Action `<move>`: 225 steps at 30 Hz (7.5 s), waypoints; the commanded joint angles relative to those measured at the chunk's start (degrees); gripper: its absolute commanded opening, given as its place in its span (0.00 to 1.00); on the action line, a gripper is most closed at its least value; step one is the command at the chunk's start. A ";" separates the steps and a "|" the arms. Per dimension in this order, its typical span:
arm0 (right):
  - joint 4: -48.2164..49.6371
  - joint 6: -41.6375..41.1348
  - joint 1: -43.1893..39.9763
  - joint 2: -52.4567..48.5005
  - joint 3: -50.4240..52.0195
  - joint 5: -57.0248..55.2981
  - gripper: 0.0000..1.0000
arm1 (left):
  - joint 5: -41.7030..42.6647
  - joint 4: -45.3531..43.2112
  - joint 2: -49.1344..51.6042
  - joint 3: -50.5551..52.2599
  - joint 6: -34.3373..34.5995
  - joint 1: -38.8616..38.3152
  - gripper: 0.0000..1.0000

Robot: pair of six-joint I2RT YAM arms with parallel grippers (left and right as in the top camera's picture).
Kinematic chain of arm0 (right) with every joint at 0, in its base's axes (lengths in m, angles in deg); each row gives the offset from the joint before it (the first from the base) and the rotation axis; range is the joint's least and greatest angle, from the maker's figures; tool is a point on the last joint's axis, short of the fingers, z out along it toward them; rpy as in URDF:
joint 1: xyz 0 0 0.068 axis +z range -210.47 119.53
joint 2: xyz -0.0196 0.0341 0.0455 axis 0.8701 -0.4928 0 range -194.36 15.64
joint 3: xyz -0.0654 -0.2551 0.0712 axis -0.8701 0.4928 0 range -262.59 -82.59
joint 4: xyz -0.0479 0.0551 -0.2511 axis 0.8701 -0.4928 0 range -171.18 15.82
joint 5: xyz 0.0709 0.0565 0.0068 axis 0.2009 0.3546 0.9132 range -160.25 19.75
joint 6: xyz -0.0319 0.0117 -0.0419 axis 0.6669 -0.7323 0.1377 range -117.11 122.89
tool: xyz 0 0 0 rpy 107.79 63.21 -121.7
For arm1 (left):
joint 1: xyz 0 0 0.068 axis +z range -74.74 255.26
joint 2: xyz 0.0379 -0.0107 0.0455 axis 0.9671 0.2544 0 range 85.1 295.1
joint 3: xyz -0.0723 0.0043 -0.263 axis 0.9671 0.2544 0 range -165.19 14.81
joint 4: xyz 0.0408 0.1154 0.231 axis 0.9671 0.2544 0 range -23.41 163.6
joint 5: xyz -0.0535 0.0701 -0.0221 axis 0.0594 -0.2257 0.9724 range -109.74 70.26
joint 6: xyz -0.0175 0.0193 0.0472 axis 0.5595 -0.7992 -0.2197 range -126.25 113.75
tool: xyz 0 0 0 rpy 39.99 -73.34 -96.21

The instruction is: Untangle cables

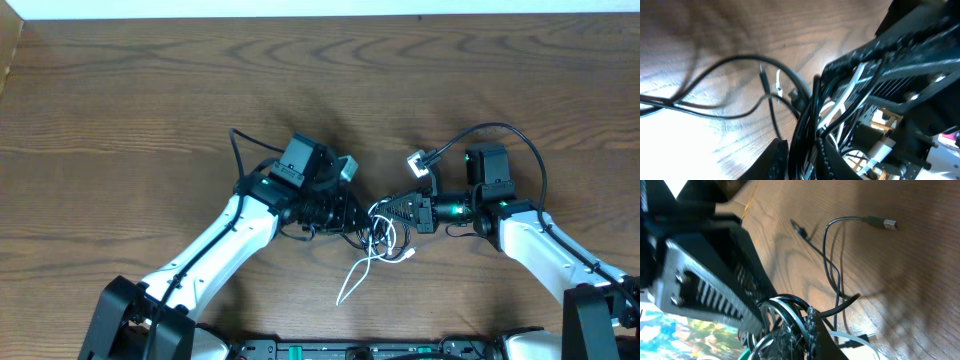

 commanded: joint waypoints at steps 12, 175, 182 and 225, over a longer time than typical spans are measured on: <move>0.13 0.09 -0.09 -0.17 -0.07 0.87 0.01 | -2.32 -2.34 -0.07 0.59 -0.15 -0.68 0.20; -19.30 -30.18 8.70 -16.02 -4.63 -77.02 0.52 | -0.17 0.98 -0.07 0.52 -15.76 1.86 0.08; -16.81 -25.16 8.76 -15.98 -4.63 -70.10 0.58 | -11.82 1.84 -0.04 0.83 -15.04 1.86 0.22; -20.90 -2.91 8.98 -2.14 -4.70 -33.88 0.71 | -8.90 -12.15 10.23 1.29 -1.16 -9.14 0.33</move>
